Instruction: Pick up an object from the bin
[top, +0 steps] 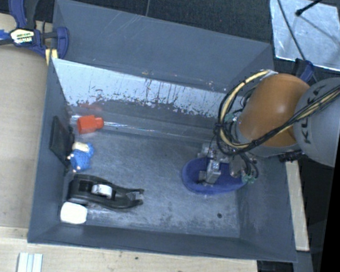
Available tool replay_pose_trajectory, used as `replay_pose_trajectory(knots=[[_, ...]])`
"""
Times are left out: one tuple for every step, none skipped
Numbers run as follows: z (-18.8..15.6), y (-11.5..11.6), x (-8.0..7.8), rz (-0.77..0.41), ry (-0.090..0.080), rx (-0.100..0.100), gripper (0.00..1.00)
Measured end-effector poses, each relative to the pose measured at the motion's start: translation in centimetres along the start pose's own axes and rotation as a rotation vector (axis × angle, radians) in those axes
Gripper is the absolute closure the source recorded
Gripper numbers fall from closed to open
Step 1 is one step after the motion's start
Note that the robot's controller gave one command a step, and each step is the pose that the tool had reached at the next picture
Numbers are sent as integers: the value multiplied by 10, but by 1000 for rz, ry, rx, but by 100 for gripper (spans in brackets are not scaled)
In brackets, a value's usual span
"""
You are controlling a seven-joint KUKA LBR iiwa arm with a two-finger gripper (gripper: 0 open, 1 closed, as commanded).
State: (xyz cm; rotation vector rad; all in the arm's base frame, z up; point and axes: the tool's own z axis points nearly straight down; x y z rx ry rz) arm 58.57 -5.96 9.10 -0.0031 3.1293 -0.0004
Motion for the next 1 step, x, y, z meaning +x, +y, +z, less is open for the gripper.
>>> replay_pose_trajectory(knots=[[-121,16,16,-28,1,0,100]])
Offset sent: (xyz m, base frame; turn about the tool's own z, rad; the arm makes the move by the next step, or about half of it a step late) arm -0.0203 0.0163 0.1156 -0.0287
